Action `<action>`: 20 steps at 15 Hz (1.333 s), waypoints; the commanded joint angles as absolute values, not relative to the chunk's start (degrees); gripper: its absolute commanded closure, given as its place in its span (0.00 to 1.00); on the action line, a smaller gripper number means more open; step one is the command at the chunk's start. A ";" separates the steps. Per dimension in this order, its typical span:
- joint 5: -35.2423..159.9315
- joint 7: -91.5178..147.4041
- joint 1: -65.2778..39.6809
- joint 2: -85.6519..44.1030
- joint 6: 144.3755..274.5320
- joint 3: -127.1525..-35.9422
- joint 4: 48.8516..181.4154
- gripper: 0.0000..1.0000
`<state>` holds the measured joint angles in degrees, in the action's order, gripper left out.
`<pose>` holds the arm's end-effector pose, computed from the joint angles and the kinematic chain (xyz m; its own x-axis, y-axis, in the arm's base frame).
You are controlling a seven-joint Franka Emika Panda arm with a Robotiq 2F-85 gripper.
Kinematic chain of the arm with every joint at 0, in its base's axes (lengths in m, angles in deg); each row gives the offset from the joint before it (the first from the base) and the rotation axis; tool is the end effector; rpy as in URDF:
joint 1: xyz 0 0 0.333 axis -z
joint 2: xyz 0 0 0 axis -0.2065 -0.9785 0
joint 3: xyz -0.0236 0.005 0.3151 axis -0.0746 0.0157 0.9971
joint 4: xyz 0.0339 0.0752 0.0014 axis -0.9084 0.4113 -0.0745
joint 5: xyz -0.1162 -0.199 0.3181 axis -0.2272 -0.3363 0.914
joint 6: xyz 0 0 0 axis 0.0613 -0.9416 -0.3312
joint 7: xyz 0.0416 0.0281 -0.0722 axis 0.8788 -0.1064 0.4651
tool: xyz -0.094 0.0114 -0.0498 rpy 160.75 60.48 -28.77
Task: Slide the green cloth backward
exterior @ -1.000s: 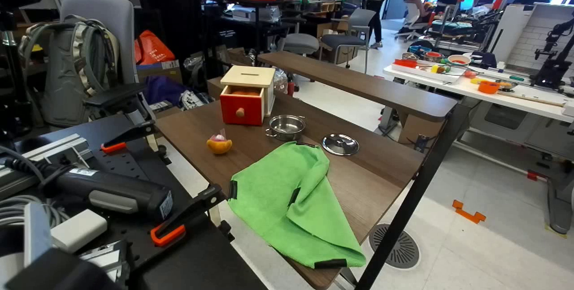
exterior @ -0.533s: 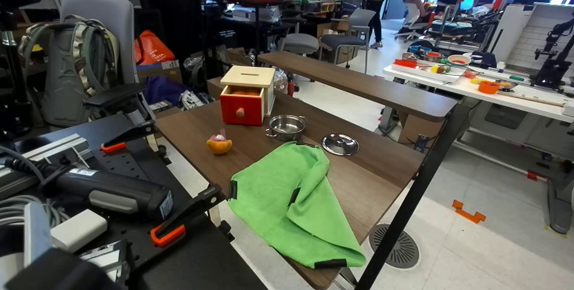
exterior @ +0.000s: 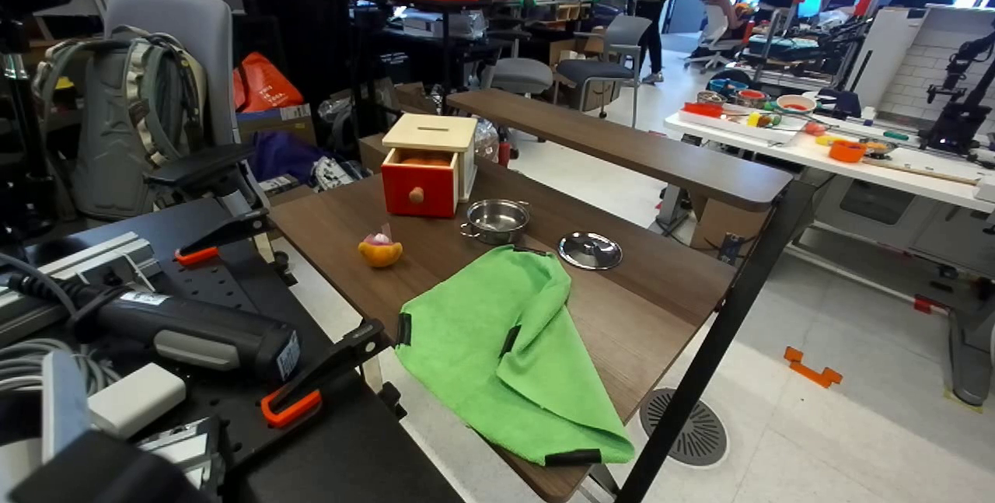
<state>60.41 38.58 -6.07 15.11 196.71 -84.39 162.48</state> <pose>0.4249 -0.1000 0.4298 0.9977 -0.0648 0.0203 -0.0655 -0.9972 0.0360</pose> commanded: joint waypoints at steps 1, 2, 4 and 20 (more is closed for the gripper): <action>65.32 37.63 -7.76 6.09 204.13 -84.32 159.99 0.00; 66.42 37.38 -7.93 3.69 206.00 -84.17 159.56 0.00; 67.89 37.29 -8.07 -1.78 209.41 -83.92 158.25 0.00; 73.92 35.91 -3.36 -41.29 224.23 -81.14 139.21 0.00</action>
<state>74.18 36.39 -4.98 -36.98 223.94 -81.67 142.52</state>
